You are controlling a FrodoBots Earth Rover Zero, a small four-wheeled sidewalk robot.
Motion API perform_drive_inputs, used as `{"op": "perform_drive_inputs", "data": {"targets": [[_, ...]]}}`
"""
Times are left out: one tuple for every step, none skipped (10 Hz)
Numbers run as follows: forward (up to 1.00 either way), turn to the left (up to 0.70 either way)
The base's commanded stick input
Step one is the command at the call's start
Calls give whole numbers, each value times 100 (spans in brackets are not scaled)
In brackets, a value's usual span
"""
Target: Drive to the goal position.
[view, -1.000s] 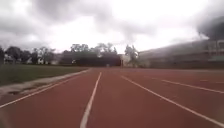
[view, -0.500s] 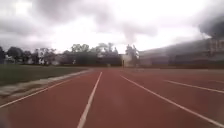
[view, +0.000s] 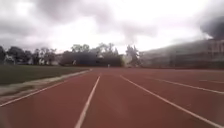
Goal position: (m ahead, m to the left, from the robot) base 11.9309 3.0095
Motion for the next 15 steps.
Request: {"op": "perform_drive_inputs", "data": {"targets": [[70, 0], [70, 0], [70, 0], [70, 0], [70, 0], [70, 0], [70, 0], [70, 0], [70, 0], [70, 0], [70, 0], [70, 0], [70, 0], [70, 0], [70, 0]]}}
